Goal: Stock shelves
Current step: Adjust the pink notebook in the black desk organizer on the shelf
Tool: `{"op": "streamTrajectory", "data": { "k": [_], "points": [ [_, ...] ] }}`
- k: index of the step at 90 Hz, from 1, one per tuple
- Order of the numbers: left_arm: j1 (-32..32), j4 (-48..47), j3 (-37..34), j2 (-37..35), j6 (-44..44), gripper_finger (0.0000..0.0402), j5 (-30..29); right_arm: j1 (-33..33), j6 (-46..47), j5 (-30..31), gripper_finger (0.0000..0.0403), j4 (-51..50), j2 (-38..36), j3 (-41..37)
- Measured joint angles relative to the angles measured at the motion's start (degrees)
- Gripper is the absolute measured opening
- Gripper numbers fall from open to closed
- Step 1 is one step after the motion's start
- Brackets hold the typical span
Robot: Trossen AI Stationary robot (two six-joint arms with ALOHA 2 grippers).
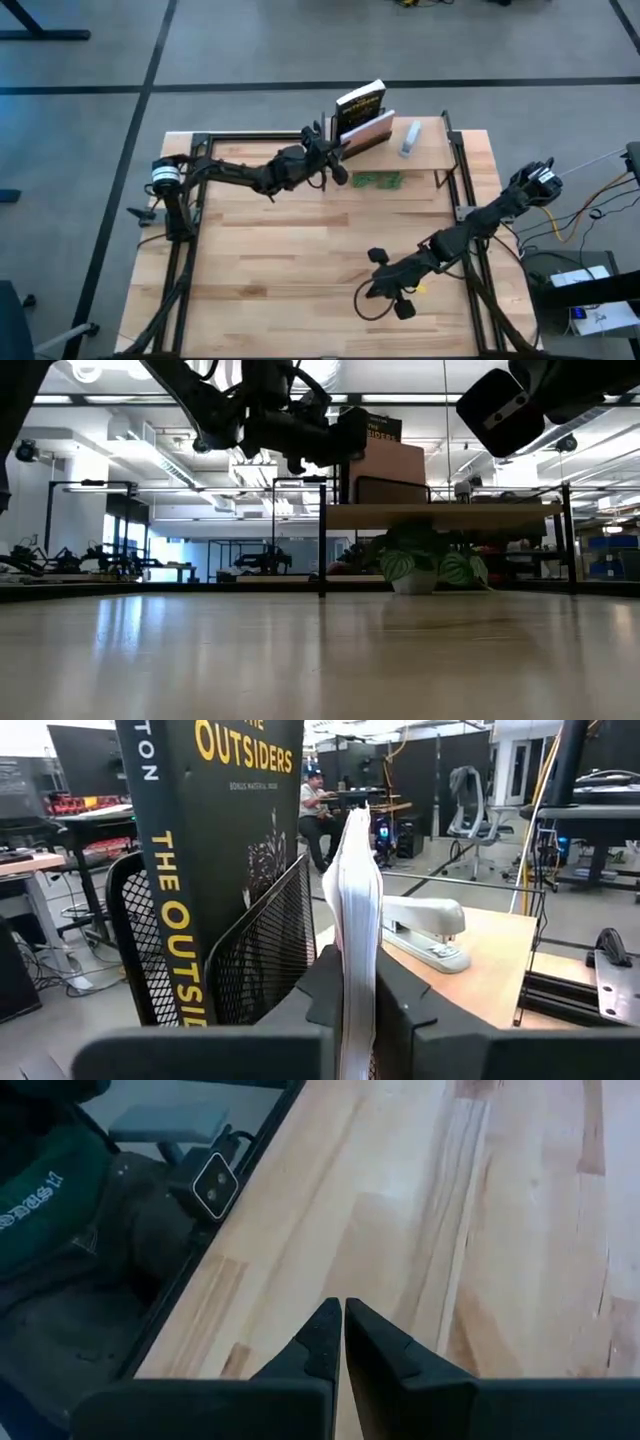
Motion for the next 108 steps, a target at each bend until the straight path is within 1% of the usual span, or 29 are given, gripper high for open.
{"op": "streamTrajectory", "data": {
  "k": [11,32,57,108],
  "points": [
    [-0.3,-0.9,0.0,-1.0,0.0,0.0010,0.0,0.0,0.0,0.0,0.0000,0.0,0.0,0.0],
    [-0.4,-5.8,0.0,-3.6,1.4,0.0010,-0.1,0.0,-0.1,0.0,0.0000,0.5,0.0,0.0],
    [-0.4,-4.8,-0.1,-2.0,-0.4,0.0010,0.6,0.0,-0.7,0.1,0.0000,1.3,0.0,0.0],
    [-0.3,-4.1,0.0,-1.8,-0.3,0.0011,0.5,0.0,-1.1,0.1,0.0000,1.7,0.0,0.0]
  ]
}}
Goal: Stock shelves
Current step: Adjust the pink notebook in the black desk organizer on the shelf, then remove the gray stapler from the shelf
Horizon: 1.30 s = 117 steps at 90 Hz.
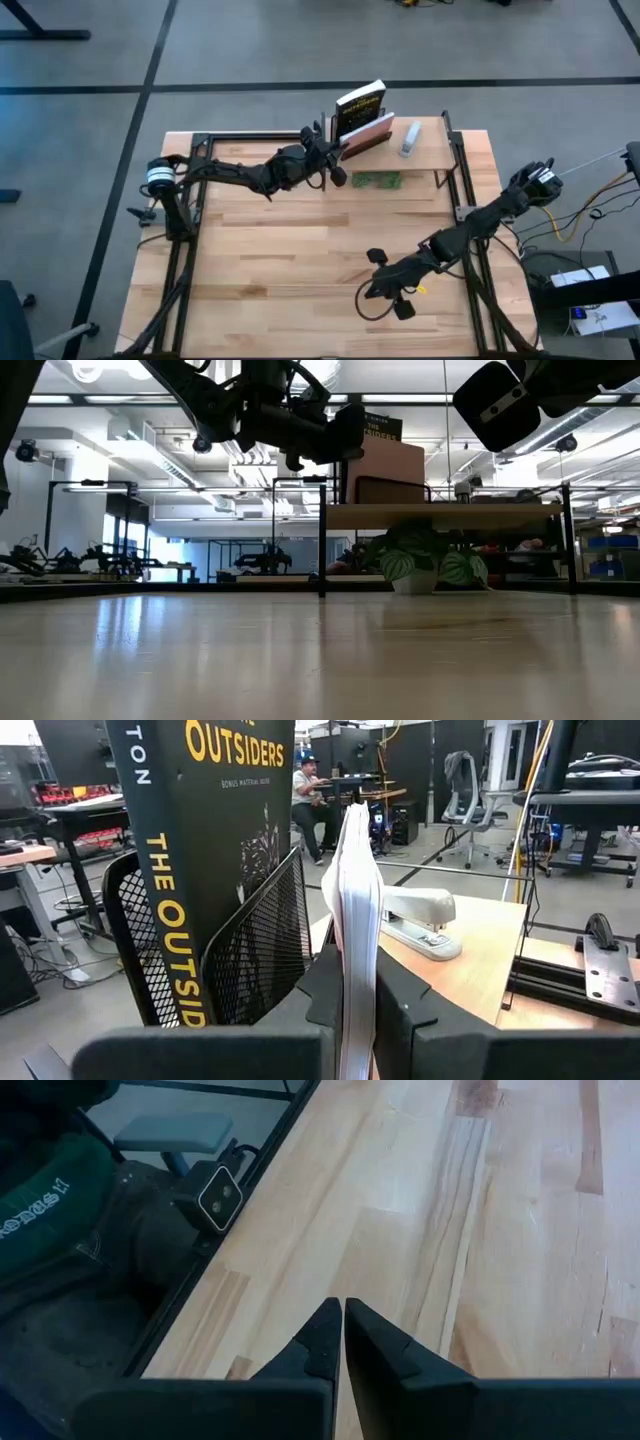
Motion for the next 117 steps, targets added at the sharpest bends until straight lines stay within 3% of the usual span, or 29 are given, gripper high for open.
{"op": "streamTrajectory", "data": {
  "k": [12,41,60,78,89,117],
  "points": [
    [0.0,-0.3,0.0,-0.2,0.0,0.0032,0.0,0.0,0.0,0.0,0.0000,0.0,0.0,0.0],
    [0.0,-6.7,0.0,-4.2,2.6,0.0166,-0.2,0.0,0.2,0.0,0.0000,0.0,0.0,0.0],
    [-1.4,-22.0,-0.1,-13.5,2.9,0.0211,-0.2,0.0,2.6,-0.1,0.0000,-0.5,0.0,0.6],
    [-5.3,-39.4,-2.6,-22.6,0.5,0.0218,0.1,0.0,1.8,0.5,0.0000,-1.9,0.0,3.2],
    [-8.9,-40.2,-7.7,-27.2,-1.0,0.0206,0.3,0.0,1.0,7.2,0.0000,-5.2,-0.1,5.3],
    [-14.2,-29.6,-23.8,-33.8,-5.0,0.0170,0.4,-0.4,-3.4,33.8,0.0000,-16.9,-0.1,13.6]
  ]
}}
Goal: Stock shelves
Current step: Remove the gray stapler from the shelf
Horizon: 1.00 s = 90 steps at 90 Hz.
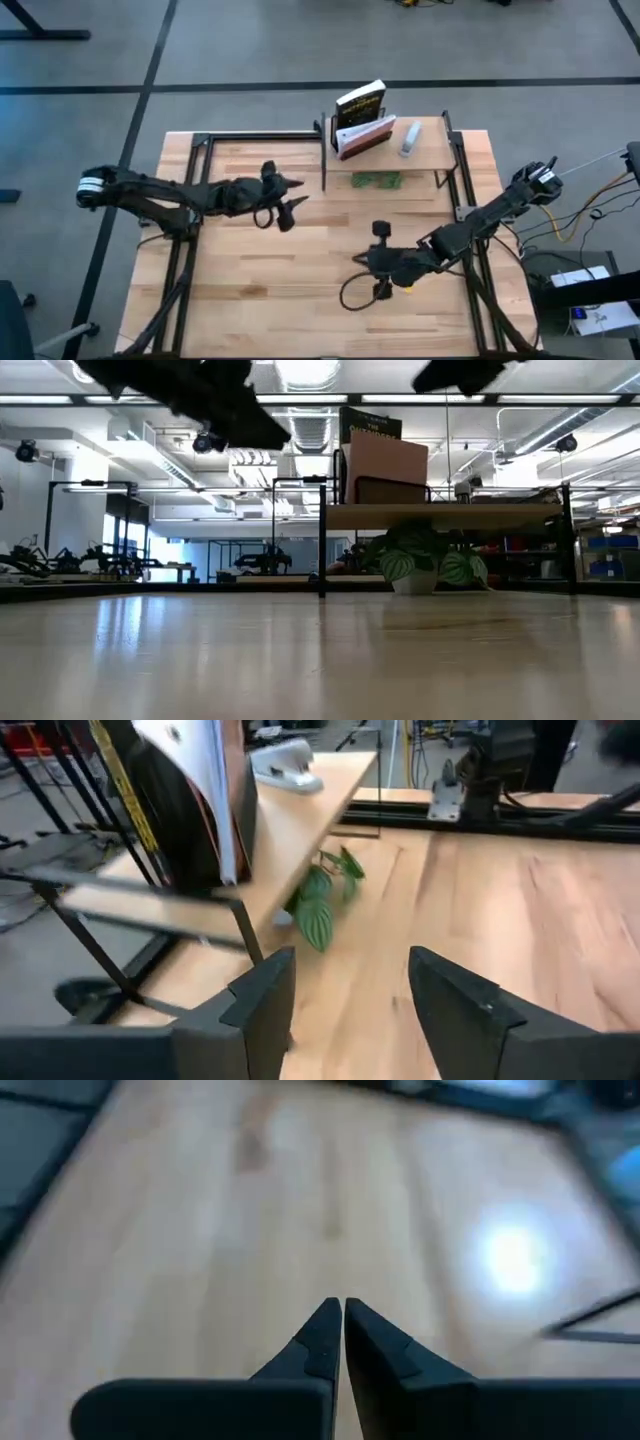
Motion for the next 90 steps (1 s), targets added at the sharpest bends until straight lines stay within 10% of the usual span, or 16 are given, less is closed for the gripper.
{"op": "streamTrajectory", "data": {
  "k": [33,90],
  "points": [
    [0.0,13.3,-11.6,0.1,-1.2,0.0136,0.0,0.0,-8.2,5.3,0.0000,0.3,0.1,7.3],
    [0.0,13.3,-8.0,0.2,-1.0,0.0123,0.0,-0.6,-5.7,5.2,0.0000,0.0,0.2,6.8]
  ]
}}
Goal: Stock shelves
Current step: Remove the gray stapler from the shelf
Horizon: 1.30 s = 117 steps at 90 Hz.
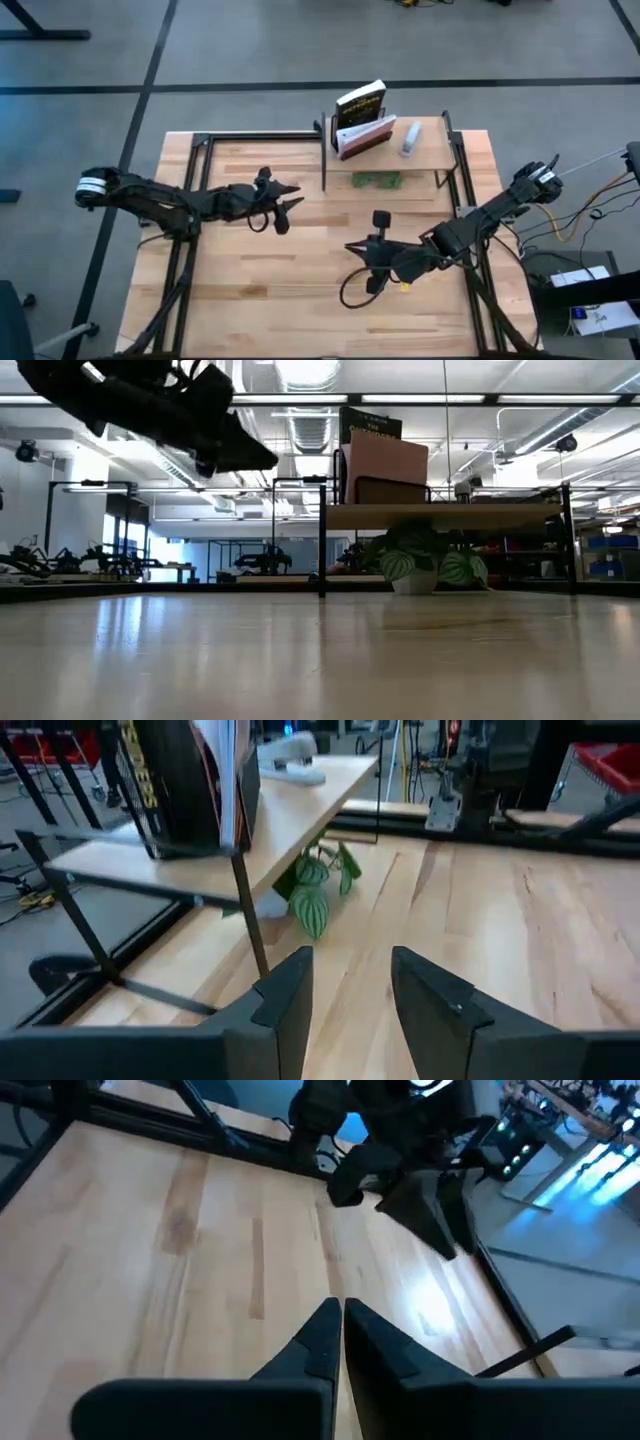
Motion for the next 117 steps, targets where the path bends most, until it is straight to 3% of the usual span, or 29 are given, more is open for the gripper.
{"op": "streamTrajectory", "data": {
  "k": [32,42,68,96,117],
  "points": [
    [0.2,-0.1,0.9,0.2,0.4,0.0128,0.0,-1.2,10.8,0.0,0.0000,-9.4,0.0,-0.7],
    [0.2,0.2,0.9,0.2,1.5,0.0128,-2.0,-2.6,15.1,3.3,0.0000,-14.8,0.0,-0.7],
    [0.2,0.2,0.9,0.4,1.5,0.0128,-4.0,-6.1,16.7,5.3,0.0000,-18.5,0.0,-2.5],
    [0.2,0.2,0.9,1.7,1.5,0.0128,-4.0,-12.3,26.7,16.6,0.0000,-26.0,0.0,-4.4],
    [0.2,0.3,0.9,1.9,1.5,0.0128,-4.0,-18.0,38.1,18.0,0.0004,-30.4,0.0,-4.4]
  ]
}}
